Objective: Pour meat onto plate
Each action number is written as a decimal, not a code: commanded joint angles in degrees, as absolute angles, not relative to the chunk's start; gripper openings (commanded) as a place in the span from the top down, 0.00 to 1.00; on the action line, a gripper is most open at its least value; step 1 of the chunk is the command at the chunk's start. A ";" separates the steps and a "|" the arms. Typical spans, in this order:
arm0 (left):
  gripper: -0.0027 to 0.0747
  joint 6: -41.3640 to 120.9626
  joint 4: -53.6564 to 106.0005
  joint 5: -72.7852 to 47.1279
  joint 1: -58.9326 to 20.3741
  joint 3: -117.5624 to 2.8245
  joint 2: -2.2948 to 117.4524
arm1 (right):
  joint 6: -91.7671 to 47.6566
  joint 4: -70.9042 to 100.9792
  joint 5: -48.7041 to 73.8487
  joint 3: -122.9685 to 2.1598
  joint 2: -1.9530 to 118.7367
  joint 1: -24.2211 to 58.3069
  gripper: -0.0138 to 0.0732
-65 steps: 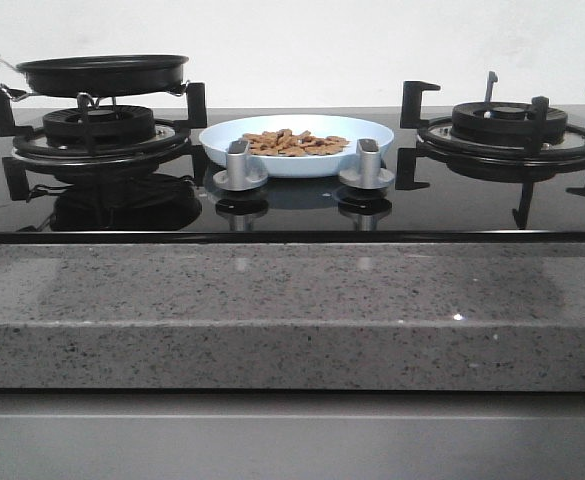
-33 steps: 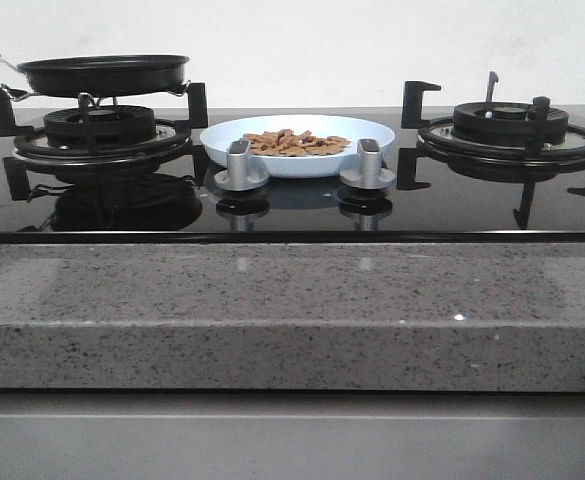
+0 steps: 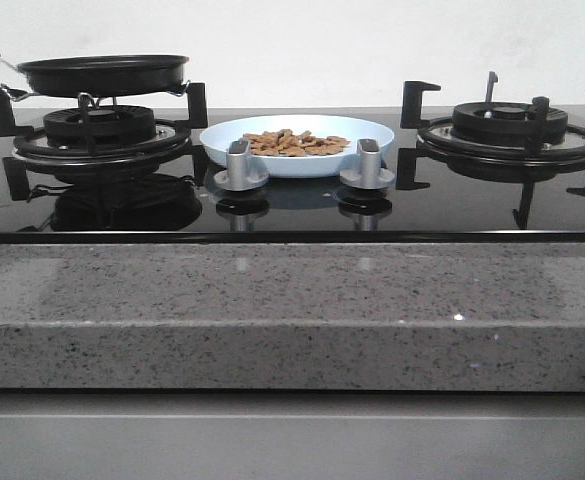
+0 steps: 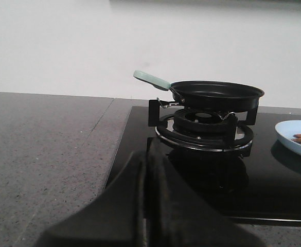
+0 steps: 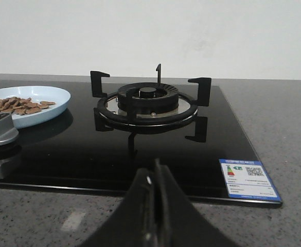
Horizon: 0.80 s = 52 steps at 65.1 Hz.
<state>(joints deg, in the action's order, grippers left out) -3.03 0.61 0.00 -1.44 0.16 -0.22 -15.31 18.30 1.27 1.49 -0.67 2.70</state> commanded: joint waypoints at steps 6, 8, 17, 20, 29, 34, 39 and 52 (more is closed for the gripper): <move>0.99 -3.03 1.01 4.85 -1.33 0.54 -1.17 | -15.70 18.39 -3.83 1.23 -1.56 2.83 0.92; 0.99 -3.03 1.01 4.85 -1.33 0.54 -1.17 | -15.70 18.33 -3.59 1.23 -1.56 2.83 0.92; 0.99 -3.03 1.01 4.85 -1.33 0.54 -1.17 | -9.36 10.08 -3.38 1.23 -1.56 2.76 0.92; 0.99 -3.03 1.01 4.85 -1.33 0.54 -1.17 | -3.67 5.51 -3.38 1.23 -1.56 2.76 0.92; 0.99 -3.03 1.01 4.85 -1.33 0.54 -1.17 | 3.29 1.46 -3.43 1.23 -1.56 2.76 0.92; 0.99 -3.03 1.01 4.85 -1.33 0.54 -1.17 | 3.29 1.51 -3.63 1.23 -1.56 2.76 0.92; 0.99 -3.03 1.01 4.85 -1.33 0.54 -1.17 | 3.29 1.51 -4.39 1.23 -1.56 2.76 0.92; 0.99 -3.03 1.01 4.85 -1.33 0.54 -1.17 | 3.29 1.51 -6.00 1.23 -1.56 2.76 0.92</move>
<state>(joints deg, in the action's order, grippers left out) -3.03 0.61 0.00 -1.44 0.16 -0.22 3.25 2.40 0.00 1.49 -0.67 2.70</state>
